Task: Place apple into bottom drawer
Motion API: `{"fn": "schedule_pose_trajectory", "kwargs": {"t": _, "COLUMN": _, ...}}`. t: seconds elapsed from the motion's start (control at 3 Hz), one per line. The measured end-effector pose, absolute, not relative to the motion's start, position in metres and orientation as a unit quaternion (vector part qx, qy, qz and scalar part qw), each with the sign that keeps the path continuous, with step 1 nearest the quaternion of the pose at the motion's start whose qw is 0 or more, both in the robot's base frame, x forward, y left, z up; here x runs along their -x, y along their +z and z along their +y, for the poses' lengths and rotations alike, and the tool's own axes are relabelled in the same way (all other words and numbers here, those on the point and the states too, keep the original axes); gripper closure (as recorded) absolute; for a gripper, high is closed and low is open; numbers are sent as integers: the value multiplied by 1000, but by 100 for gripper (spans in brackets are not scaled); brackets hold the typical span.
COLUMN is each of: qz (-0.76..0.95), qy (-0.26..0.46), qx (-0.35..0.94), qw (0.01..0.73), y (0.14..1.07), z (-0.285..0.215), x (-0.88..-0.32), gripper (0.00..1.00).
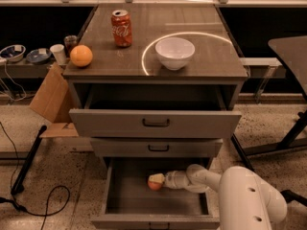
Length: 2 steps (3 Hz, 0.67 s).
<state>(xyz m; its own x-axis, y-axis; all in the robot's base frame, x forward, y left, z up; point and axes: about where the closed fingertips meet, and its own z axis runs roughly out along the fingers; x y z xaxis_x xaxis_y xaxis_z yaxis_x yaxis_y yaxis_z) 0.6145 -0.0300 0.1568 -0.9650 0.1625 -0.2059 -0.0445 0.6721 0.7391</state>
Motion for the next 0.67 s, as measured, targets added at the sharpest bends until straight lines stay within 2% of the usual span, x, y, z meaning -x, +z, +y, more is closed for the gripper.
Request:
{"fn": "schedule_pose_trajectory", "kwargs": {"t": 0.33, "qz": 904, "qy": 406, "qx": -35, "qw": 128, "y": 154, "z": -33, "x": -613, "gripper": 11}}
{"fn": "schedule_pose_trajectory", "kwargs": {"t": 0.67, "qz": 904, "qy": 406, "qx": -35, "qw": 128, "y": 153, "z": -32, "x": -613, "gripper": 0}}
